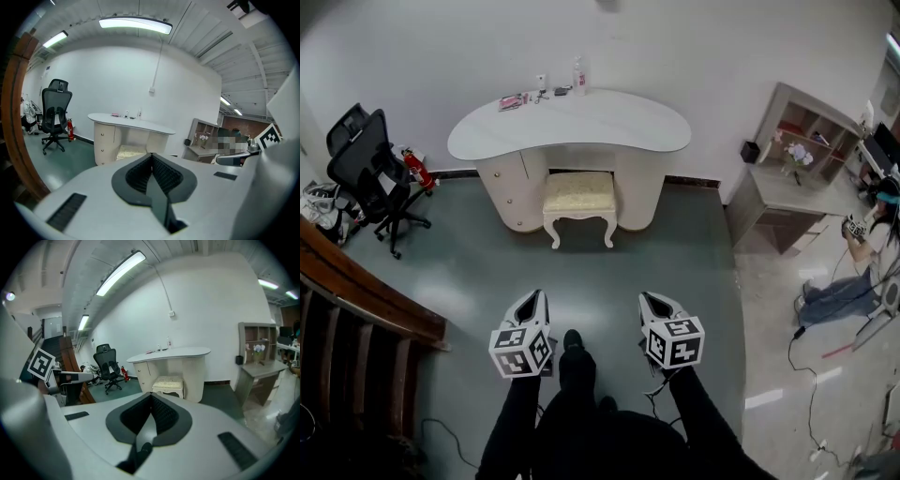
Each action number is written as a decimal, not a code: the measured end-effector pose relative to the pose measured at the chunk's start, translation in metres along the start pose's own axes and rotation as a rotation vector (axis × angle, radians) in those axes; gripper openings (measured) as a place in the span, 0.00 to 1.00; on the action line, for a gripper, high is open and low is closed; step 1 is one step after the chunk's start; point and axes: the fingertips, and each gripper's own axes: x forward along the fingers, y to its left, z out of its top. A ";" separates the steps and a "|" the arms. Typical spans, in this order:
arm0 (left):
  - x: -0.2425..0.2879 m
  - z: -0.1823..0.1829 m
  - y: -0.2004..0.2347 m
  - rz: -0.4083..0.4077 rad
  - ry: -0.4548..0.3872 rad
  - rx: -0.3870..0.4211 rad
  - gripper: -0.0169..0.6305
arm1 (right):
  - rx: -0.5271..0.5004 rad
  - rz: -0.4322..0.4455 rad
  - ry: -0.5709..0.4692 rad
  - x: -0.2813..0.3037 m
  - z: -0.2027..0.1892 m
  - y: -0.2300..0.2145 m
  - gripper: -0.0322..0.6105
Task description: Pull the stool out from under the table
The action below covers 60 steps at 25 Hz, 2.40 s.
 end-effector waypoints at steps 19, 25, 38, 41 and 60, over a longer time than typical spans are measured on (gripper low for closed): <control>0.197 0.016 0.141 0.025 0.185 -0.054 0.08 | 0.035 -0.111 0.100 0.204 0.060 -0.050 0.06; 0.251 0.014 0.171 0.014 0.231 -0.038 0.11 | 0.034 -0.170 0.150 0.251 0.060 -0.079 0.06; 0.373 -0.072 0.202 0.089 0.319 -0.056 0.22 | -0.022 -0.144 0.223 0.381 0.015 -0.152 0.12; 0.394 -0.100 0.209 0.100 0.333 -0.042 0.26 | -0.040 -0.108 0.233 0.415 -0.003 -0.158 0.22; 0.535 -0.257 0.296 0.158 0.300 0.030 0.48 | -0.025 -0.166 0.193 0.581 -0.131 -0.258 0.47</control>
